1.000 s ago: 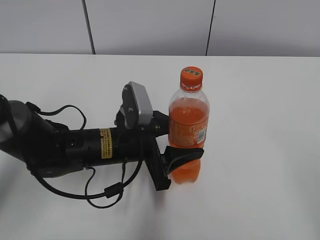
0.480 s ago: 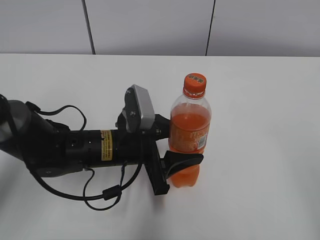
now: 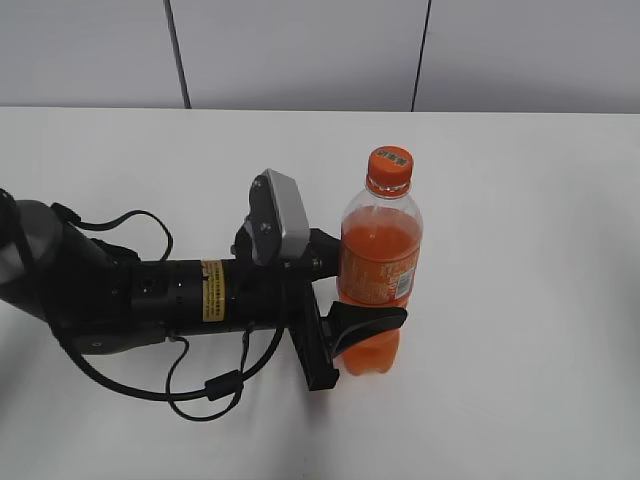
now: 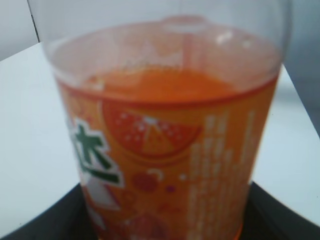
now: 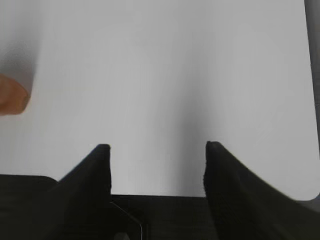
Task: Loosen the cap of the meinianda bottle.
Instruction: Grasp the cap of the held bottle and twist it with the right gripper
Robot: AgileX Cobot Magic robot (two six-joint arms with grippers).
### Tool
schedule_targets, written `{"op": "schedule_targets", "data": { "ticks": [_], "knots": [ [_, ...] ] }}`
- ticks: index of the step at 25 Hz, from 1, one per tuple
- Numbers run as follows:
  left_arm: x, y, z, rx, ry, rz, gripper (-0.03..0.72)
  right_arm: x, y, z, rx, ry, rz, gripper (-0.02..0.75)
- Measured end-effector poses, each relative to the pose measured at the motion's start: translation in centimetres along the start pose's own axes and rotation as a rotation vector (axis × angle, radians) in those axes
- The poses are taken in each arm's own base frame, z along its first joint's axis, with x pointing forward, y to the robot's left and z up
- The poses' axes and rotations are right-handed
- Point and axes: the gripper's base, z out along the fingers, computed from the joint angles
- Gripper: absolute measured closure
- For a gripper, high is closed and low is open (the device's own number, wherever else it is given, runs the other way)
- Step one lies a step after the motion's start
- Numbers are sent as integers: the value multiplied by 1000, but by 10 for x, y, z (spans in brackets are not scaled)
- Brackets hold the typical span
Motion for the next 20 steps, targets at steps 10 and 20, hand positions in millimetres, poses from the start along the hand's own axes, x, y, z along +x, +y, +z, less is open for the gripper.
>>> {"op": "schedule_targets", "data": {
  "ticks": [10,20],
  "knots": [
    [0,0,0,1,-1,1,262,-92,-15,46,-50,100,31,342],
    [0,0,0,2,0,1,262,-132,44,81,-218,153,-119,342]
  ]
}}
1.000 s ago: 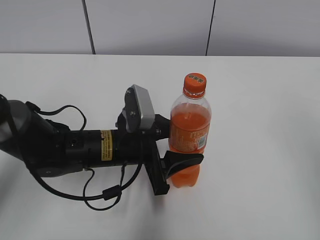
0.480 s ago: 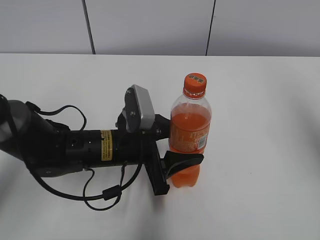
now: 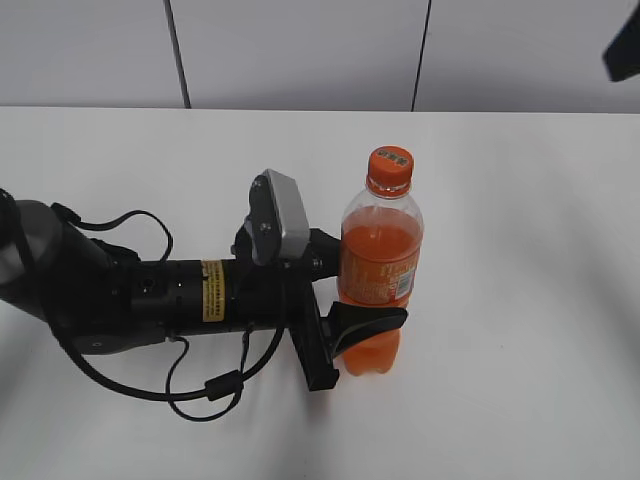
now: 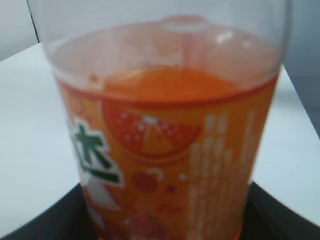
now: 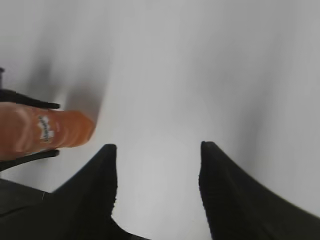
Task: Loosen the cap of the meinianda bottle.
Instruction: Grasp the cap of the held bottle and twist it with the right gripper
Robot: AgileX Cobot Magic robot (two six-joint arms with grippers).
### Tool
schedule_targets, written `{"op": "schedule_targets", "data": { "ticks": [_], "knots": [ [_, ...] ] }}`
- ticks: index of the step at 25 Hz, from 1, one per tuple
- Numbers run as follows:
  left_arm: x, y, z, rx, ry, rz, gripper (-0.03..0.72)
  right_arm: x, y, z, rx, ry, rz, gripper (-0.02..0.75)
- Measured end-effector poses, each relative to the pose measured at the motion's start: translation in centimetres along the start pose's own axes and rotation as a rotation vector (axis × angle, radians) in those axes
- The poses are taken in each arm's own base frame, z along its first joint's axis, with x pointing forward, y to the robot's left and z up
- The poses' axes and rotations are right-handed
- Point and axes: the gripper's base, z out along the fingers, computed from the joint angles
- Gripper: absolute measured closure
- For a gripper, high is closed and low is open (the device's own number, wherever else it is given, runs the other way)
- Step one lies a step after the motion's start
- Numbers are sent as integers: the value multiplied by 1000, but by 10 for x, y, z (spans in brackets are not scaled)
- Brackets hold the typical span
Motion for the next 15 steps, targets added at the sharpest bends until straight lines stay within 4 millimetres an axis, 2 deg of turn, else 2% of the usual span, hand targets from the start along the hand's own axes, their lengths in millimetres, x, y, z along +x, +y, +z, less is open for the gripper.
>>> {"op": "schedule_targets", "data": {
  "ticks": [6,9,12,15],
  "knots": [
    [0,0,0,0,0,0,262,-9,76,22,-124,63,-142,342],
    [0,0,0,0,0,0,262,-10,107,33,-167,99,-197,342],
    [0,0,0,0,-1,1,262,-12,131,45,-195,128,-247,342],
    [0,0,0,0,-1,1,262,-11,145,56,-203,157,-280,342]
  ]
}}
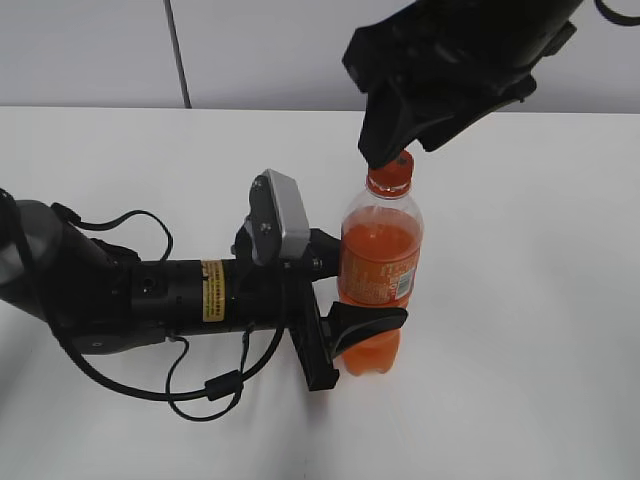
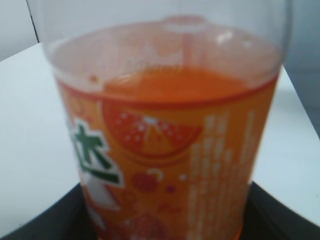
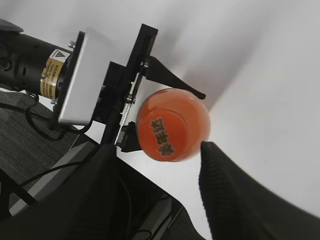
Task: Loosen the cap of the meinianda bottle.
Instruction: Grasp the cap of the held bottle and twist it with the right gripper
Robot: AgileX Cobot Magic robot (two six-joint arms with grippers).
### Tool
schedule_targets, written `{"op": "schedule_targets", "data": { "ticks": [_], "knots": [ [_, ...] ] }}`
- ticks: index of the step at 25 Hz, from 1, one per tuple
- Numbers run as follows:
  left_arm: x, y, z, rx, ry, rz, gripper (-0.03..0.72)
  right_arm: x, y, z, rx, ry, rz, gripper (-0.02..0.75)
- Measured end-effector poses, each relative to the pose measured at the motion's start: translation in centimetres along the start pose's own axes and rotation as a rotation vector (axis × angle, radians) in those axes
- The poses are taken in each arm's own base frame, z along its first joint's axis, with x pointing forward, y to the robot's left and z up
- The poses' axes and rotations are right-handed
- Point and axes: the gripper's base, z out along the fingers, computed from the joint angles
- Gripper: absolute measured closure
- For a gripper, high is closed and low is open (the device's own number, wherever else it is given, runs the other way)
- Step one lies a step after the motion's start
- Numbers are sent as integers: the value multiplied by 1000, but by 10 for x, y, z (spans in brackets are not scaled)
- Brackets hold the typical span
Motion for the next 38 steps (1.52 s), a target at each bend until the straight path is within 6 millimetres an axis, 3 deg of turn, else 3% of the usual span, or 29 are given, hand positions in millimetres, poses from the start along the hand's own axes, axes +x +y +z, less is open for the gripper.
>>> {"op": "schedule_targets", "data": {
  "ticks": [6,13,20,24,27,33,38],
  "knots": [
    [0,0,0,0,0,0,262,-4,0,19,6,50,-1,342],
    [0,0,0,1,1,2,262,-5,-1,27,15,70,-1,344],
    [0,0,0,1,1,2,262,-5,-2,27,22,71,-20,449],
    [0,0,0,1,2,2,262,-5,-2,27,21,72,-92,465],
    [0,0,0,1,2,2,262,-5,-2,27,14,73,-314,465],
    [0,0,0,1,2,2,262,-6,-2,26,-8,76,-1049,465],
    [0,0,0,1,3,2,262,-6,-2,26,-17,75,-1287,465]
  ]
}}
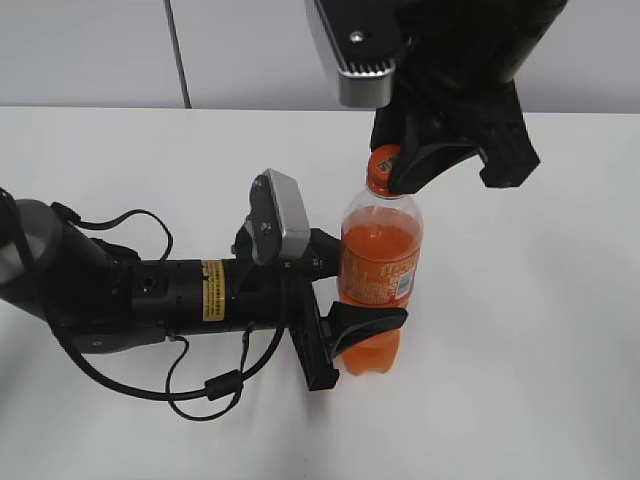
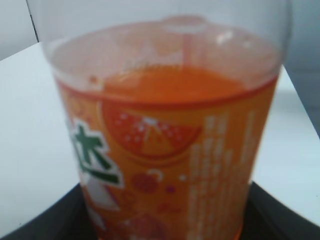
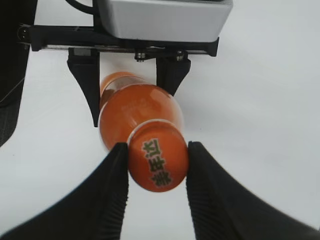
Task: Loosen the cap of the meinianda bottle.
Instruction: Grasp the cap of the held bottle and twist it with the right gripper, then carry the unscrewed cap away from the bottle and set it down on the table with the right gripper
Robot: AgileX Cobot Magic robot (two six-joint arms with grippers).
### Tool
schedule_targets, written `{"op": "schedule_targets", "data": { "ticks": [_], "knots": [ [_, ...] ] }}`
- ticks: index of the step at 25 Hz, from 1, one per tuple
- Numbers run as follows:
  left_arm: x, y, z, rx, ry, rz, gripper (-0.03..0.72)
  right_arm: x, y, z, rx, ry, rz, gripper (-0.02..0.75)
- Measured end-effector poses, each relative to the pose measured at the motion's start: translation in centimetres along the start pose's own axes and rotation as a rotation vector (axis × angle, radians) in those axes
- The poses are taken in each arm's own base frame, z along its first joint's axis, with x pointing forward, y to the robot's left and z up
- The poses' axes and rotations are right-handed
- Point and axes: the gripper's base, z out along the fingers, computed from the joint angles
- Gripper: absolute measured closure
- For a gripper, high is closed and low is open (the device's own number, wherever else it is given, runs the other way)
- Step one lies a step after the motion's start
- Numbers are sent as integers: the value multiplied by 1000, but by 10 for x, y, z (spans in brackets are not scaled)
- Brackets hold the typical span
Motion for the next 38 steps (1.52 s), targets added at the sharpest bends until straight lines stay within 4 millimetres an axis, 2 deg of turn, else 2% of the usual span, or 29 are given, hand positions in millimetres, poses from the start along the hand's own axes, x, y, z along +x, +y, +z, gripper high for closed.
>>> {"op": "schedule_targets", "data": {
  "ticks": [5,11,13,15,17,20,22,25,28,30,32,34,38],
  "knots": [
    [0,0,0,0,0,0,262,0,-1,-2,6,-2,-24,465],
    [0,0,0,0,0,-3,262,-6,-8,-17,54,-36,-26,465],
    [0,0,0,0,1,-3,262,-9,-10,-22,67,-55,30,465],
    [0,0,0,0,1,-3,262,-10,-11,-25,71,-67,178,465],
    [0,0,0,0,1,-3,262,-9,-14,-30,90,-65,431,465],
    [0,0,0,0,0,-1,262,-3,-18,-35,150,-42,941,465],
    [0,0,0,2,1,-1,262,0,-19,-37,177,-43,1172,465],
    [0,0,0,1,1,-1,262,1,-19,-37,189,-48,1295,465],
    [0,0,0,1,1,-1,262,5,-20,-39,194,-49,1318,465],
    [0,0,0,1,1,-1,262,12,-21,-43,195,-60,1324,465],
    [0,0,0,1,1,-1,262,28,-24,-51,224,-63,1354,465],
    [0,0,0,1,1,-1,262,53,-26,-65,283,-58,1406,465],
    [0,0,0,1,1,-1,262,115,-21,-90,400,-25,1546,465]
  ]
}}
